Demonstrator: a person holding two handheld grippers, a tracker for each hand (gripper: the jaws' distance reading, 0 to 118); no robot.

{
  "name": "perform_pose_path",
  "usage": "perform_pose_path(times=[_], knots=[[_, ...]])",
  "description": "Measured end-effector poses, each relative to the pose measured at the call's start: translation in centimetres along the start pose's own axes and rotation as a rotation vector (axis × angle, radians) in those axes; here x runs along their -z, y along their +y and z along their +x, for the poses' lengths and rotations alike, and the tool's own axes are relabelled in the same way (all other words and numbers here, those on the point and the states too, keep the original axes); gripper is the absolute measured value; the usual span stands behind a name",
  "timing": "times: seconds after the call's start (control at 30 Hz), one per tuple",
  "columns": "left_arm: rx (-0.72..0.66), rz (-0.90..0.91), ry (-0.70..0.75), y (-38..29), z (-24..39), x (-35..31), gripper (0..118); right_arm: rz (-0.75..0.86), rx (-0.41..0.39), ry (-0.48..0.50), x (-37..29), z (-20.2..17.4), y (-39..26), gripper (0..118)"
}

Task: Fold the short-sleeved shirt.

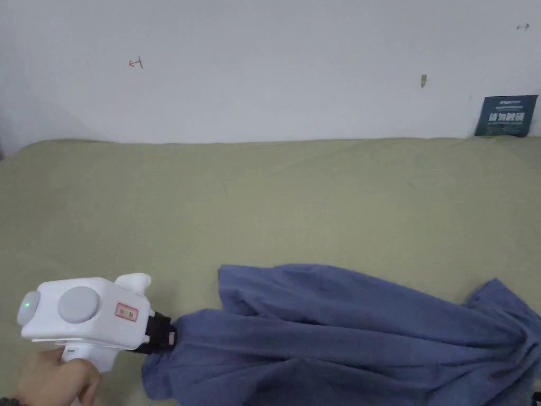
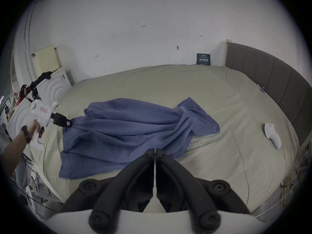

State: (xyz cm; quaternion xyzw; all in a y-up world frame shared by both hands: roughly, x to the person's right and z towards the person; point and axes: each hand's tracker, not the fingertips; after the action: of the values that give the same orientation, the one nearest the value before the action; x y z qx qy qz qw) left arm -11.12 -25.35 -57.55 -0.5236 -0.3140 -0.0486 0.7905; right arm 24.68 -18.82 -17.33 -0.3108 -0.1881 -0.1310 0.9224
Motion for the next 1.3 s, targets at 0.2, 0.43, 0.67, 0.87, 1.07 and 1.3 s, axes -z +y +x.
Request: perform_pose_path(times=[0.2, 0.43, 0.67, 0.87, 1.07, 1.3], knots=[[-0.005, 0.023, -0.086, -0.9, 1.6, -1.7, 2, -0.006, 0.145, -0.042, 2.3, 6.6, 3.4, 14], [-0.001, 0.012, -0.101, -1.1, 1.6, -1.5, 2, -0.246, 0.313, 0.007, 9.7, 12.9, 7.2, 108], [-0.019, 0.002, -0.097, -1.6, 1.4, -1.1, 2, -0.323, 0.241, -0.037, 15.1, 10.5, 7.3, 101], [-0.117, 0.067, -0.172, -2.2, 0.4, -0.6, 2, -0.241, 0.339, 0.023, 14.6, 10.6, 7.1, 7], [-0.12, 0.203, -0.248, -1.0, 1.2, -3.1, 2, -0.089, 0.209, 0.037, 12.2, 8.2, 9.4, 7], [-0.106, 0.343, -0.281, 3.6, 2.0, -8.5, 2, -0.011, 0.127, 0.106, 10.4, 4.3, 14.9, 7]])
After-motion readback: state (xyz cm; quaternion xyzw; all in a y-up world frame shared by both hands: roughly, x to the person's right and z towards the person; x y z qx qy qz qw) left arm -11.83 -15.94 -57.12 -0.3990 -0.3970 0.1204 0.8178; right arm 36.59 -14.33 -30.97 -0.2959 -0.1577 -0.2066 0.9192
